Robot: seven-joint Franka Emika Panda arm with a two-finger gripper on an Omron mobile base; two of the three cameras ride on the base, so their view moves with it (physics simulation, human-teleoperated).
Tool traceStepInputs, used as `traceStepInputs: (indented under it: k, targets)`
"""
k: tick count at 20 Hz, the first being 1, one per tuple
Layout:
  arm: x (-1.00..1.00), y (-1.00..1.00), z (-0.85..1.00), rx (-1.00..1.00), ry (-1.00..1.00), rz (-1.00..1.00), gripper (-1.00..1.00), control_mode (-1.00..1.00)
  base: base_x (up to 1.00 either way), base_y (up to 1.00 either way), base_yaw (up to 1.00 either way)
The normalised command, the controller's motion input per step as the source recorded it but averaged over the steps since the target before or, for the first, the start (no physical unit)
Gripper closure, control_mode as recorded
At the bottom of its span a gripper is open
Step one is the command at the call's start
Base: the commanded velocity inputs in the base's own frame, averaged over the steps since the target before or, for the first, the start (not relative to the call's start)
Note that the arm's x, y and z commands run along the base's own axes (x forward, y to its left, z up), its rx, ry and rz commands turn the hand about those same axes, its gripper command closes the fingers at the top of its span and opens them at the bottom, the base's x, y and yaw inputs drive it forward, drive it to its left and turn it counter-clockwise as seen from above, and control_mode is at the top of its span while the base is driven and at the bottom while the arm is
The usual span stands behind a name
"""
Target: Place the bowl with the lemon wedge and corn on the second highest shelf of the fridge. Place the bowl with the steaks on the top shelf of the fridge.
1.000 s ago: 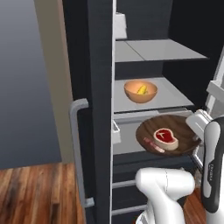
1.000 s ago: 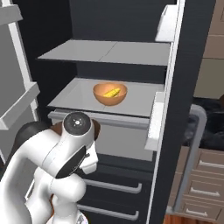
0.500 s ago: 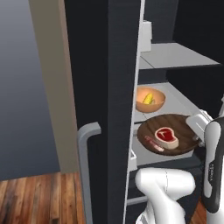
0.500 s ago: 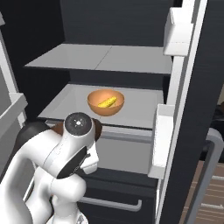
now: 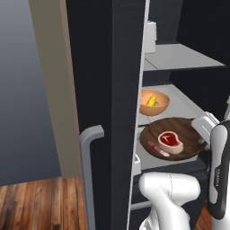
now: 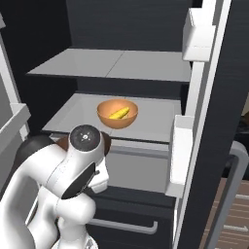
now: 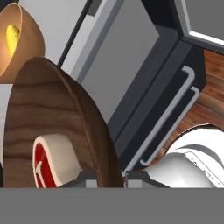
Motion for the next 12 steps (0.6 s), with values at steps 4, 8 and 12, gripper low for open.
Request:
traceStepInputs:
  k: [4, 8, 12]
  targets:
    - [-0.04, 0.02, 0.97, -0.02, -0.24, -0.14, 1.0, -1.0, 0.0, 0.0, 0.0]
    - [-0.02, 0.29, 1.0, -0.04, -0.22, -0.11, 1.0, -1.0, 0.0, 0.0, 0.0]
    - [0.01, 0.05, 1.0, -0.05, -0.1, -0.13, 1.0, -1.0, 0.0, 0.0, 0.0]
